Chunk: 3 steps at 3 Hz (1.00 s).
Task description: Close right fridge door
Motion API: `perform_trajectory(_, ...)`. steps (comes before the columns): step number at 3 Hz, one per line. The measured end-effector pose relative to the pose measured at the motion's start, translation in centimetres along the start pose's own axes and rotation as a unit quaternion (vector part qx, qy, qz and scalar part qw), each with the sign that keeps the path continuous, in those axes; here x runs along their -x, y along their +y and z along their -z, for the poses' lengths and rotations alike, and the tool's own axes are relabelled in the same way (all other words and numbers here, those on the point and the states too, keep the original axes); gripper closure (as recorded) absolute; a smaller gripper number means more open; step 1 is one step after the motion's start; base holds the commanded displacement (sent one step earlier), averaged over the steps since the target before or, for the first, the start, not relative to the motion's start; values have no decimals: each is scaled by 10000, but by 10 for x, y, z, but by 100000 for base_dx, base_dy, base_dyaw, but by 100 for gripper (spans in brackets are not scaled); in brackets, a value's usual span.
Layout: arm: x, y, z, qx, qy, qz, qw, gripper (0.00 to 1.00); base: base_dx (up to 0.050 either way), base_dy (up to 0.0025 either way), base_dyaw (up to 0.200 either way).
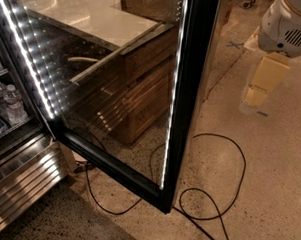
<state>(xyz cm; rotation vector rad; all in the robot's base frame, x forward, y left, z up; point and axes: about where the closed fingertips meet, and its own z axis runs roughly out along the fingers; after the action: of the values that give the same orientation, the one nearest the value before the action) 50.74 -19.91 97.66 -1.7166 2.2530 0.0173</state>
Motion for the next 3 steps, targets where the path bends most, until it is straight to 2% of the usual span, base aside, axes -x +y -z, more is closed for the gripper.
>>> perform_trajectory(1,0,0,0,0,0,0,10000,19,0,0,0)
perform_trajectory(3,0,0,0,0,0,0,10000,65,0,0,0)
